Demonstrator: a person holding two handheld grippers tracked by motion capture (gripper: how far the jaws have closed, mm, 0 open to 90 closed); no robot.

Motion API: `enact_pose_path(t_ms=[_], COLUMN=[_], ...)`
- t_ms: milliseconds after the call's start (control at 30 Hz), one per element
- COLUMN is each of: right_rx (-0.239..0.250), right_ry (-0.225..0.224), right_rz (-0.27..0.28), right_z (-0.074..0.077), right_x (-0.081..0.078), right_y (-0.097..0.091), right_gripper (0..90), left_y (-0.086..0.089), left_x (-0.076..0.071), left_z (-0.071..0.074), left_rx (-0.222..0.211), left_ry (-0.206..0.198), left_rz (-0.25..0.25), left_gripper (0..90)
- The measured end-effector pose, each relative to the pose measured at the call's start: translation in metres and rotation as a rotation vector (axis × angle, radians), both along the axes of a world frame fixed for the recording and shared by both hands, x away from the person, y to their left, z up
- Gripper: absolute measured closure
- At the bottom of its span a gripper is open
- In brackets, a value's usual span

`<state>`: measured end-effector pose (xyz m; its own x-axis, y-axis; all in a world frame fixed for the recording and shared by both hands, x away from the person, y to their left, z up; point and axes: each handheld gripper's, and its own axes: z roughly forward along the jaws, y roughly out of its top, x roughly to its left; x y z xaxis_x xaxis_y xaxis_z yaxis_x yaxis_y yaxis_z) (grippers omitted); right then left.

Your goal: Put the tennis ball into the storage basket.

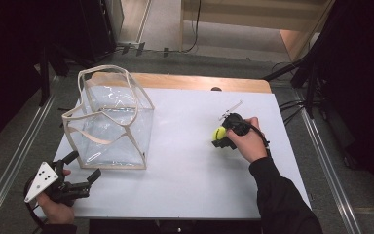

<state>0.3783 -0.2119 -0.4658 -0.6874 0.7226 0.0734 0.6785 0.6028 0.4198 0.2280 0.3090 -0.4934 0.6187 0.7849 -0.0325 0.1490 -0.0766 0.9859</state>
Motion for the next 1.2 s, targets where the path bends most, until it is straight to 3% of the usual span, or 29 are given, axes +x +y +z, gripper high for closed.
enact_pose_path(t_ms=[1200], right_rx=[0.009], right_ry=[-0.005], right_rz=[0.089], right_z=[0.004], right_x=[0.000], right_y=[0.048], right_gripper=[23.9], left_y=[0.000], left_x=[0.000], left_z=[0.000], left_rx=[-0.002], left_ry=[-0.001], left_rz=[-0.004], left_gripper=[1.3])
